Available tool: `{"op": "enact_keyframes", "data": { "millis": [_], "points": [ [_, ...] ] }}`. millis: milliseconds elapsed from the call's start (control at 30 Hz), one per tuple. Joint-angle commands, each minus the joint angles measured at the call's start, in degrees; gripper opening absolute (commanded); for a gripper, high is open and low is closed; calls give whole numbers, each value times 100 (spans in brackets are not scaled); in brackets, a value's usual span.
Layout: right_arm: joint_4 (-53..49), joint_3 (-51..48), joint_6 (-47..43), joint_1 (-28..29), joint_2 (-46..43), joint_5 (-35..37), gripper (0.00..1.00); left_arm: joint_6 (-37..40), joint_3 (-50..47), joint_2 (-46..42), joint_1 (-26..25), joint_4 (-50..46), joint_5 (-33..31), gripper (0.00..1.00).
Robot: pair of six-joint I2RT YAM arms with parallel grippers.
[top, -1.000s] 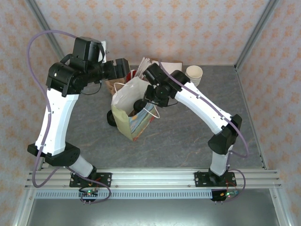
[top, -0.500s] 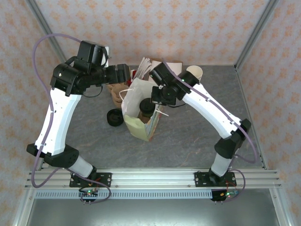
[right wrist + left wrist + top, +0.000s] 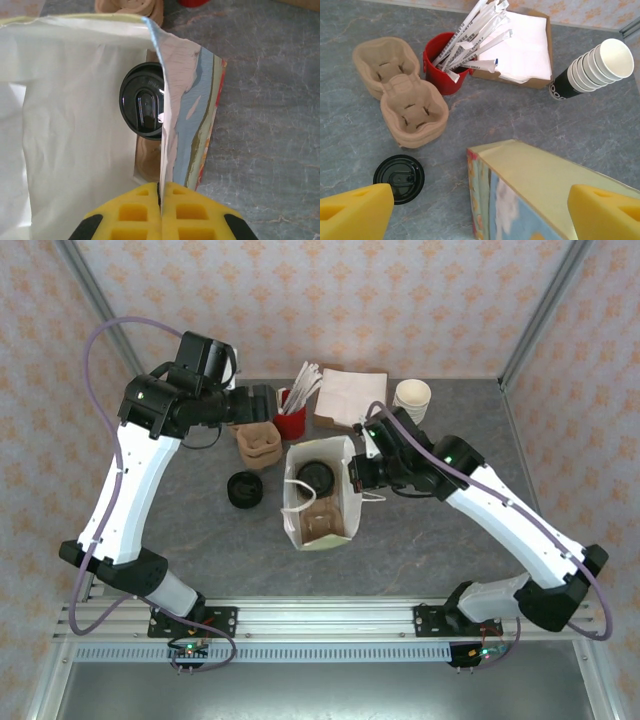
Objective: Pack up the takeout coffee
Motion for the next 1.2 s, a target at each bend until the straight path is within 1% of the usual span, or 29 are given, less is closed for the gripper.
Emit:
{"op": "enact_keyframes", "data": {
  "millis": [0,400,600,800,833,1000,1167],
  "points": [
    [428,-100,-471,-23,-198,-63,0,83,-101,-25,41,-55,-66,91],
    [436,-168,-518,-47,-8,-186,0,8,-139,216,47,-20,31,91],
    [515,-197,-187,-297,21,-239,0,-176,133,578,49,7,32,91],
    [530,-125,-50,-622,140,-549,0,-378,468,1139,58,114,-139,89],
    [505,-124,-34,-673,181,-632,0,-400,486,1195,58,137,-254,89],
    [536,-168,50,-893,344,-1058,0,-568,383,1430,67,697,-459,84],
    [580,-216,-110,-993,443,-1332,1,-375,546,1874,75,901,-745,81]
  ]
}}
